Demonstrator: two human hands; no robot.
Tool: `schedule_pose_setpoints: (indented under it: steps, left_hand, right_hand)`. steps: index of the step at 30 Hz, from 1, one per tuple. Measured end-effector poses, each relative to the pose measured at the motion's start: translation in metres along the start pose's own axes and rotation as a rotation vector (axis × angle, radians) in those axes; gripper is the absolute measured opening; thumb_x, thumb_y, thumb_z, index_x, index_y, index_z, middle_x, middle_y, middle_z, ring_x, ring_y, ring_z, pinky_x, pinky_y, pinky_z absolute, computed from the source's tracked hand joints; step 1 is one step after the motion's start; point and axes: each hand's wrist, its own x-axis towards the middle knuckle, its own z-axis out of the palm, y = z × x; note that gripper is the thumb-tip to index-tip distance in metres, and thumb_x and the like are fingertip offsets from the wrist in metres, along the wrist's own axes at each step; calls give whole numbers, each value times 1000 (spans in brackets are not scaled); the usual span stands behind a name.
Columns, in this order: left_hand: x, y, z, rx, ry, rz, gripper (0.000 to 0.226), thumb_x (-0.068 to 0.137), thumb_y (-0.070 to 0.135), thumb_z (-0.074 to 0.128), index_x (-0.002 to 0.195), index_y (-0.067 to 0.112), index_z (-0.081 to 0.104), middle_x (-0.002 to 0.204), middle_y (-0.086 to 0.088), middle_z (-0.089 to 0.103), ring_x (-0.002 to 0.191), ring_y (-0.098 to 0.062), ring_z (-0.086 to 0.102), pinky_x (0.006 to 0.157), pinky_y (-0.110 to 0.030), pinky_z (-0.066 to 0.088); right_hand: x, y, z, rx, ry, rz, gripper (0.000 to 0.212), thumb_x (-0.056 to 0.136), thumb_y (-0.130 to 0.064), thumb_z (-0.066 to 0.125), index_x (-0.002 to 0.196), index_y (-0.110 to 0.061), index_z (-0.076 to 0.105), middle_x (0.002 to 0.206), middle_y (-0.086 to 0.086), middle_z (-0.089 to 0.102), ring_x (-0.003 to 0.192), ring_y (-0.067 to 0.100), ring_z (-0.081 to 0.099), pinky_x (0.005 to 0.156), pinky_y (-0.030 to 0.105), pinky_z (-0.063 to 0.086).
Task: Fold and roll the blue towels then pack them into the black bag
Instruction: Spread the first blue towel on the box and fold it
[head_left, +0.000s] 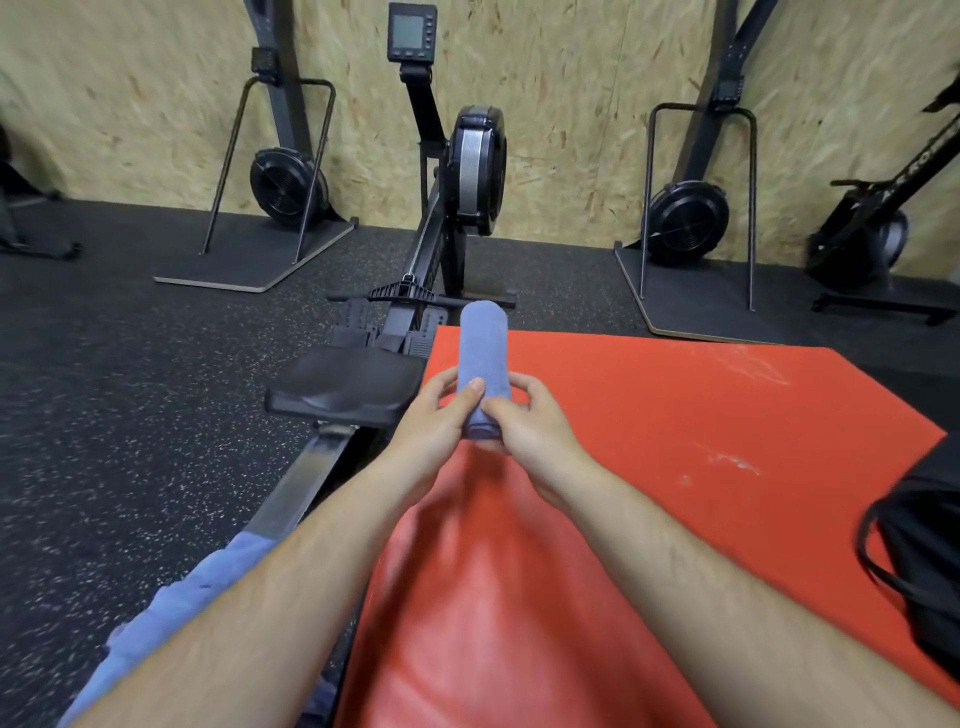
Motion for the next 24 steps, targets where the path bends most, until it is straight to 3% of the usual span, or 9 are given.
schedule_pose_setpoints:
  steps: [3,7,10,14,17,19,22,24]
  left_hand:
    - [23,-10,-18,170,55,2,59,71,65,69,125,44,59,135,1,54,118,-8,59,103,-48,50]
    - [37,-12,-40,284,221,102,64,91,35,68,145,43,36,136,4,32,111,1,49,109,-27,36]
    - [48,-25,-56,446,173,166,61,91,25,69,144,38,43,142,5,33,119,8,42,107,-17,25]
    - [56,-53,-57,729,-90,62,51,79,36,69,129,32,60,129,1,57,120,-8,54,106,-23,38]
    - [61,-69,-53,856,-78,30,52,74,54,65,123,36,64,117,1,62,104,-10,62,100,-37,48]
    - [62,-69,-48,865,-11,9,48,78,54,69,120,32,64,112,-2,61,93,-14,65,90,-34,52]
    - [57,-67,-34,846,38,-5,47,77,53,71,115,28,62,102,-5,62,80,-19,65,71,-31,50]
    - [54,-67,-25,773,37,-3,48,70,46,72,112,24,61,95,-7,67,78,-22,67,65,-31,49]
  right_hand:
    - [22,1,7,-54,31,-27,37,88,-6,56,122,-20,55,100,12,71,75,19,70,67,32,59]
    - [57,-4,2,-234,104,-68,30,82,-5,54,102,-19,71,86,-5,68,68,8,57,50,12,44]
    - [79,-7,-9,-312,61,-63,37,76,3,48,93,-16,75,88,-12,68,77,1,56,54,6,40]
    - [108,2,-20,-433,60,11,41,76,-6,54,114,-11,69,93,-4,64,85,12,55,60,15,41]
    - [122,28,-26,-589,251,53,55,83,-17,64,135,-17,49,120,6,55,99,22,56,78,27,44]
    - [120,44,-26,-763,374,13,56,82,-30,69,132,-20,47,132,13,46,117,32,52,96,32,42]
    - [108,60,-8,-722,245,9,48,83,-38,71,123,-19,52,127,11,53,115,29,56,86,28,40]
    - [106,71,7,-655,126,54,53,83,-37,70,128,-16,51,131,8,56,115,24,58,80,23,38]
